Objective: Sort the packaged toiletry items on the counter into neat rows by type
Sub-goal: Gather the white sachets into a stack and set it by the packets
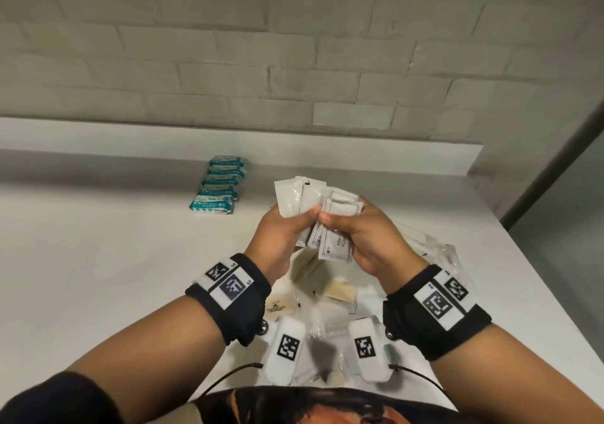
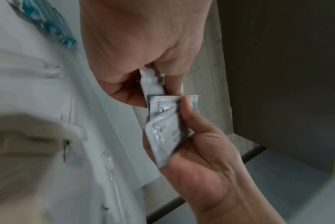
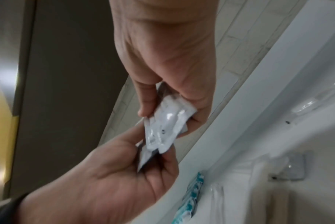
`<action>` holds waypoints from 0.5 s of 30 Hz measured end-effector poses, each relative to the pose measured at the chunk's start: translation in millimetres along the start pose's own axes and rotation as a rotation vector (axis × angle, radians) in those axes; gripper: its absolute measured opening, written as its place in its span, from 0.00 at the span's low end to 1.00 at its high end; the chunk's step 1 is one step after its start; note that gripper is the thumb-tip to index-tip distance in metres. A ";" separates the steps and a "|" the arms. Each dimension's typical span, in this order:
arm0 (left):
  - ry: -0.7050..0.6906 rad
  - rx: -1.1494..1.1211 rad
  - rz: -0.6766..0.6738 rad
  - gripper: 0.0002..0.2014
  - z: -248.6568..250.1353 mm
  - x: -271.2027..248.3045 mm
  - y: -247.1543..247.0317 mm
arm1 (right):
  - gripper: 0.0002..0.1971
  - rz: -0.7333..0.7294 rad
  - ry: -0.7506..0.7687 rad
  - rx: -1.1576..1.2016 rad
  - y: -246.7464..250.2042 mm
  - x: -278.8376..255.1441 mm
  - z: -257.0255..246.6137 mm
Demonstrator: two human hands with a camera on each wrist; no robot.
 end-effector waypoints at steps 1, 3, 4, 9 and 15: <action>0.035 -0.008 -0.013 0.17 -1.2 -1.1 -0.8 | 0.25 0.015 -0.010 -0.029 -2.3 0.1 4.3; 0.103 -0.012 -0.047 0.22 -1.8 -2.7 -1.2 | 0.21 0.036 -0.031 -0.059 -4.9 -1.0 7.3; 0.119 -0.019 -0.054 0.25 -0.8 -2.7 -0.6 | 0.20 0.039 -0.017 -0.072 -4.8 -2.0 5.5; 0.132 -0.121 0.083 0.17 13.0 -0.7 10.1 | 0.11 0.095 0.409 -0.395 3.3 -2.4 -23.2; 0.268 -0.069 0.022 0.16 19.4 -0.6 8.5 | 0.15 -0.135 0.813 -1.290 13.0 -4.3 -19.2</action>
Point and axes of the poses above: each hand's wrist, its own x-axis towards the middle knuckle, its own y-axis out of the back of the hand, z = x × y, the point moved 1 cm from there along x, towards the middle knuckle, and after that the axes turned 9 degrees about -z, right-handed, at the moved point
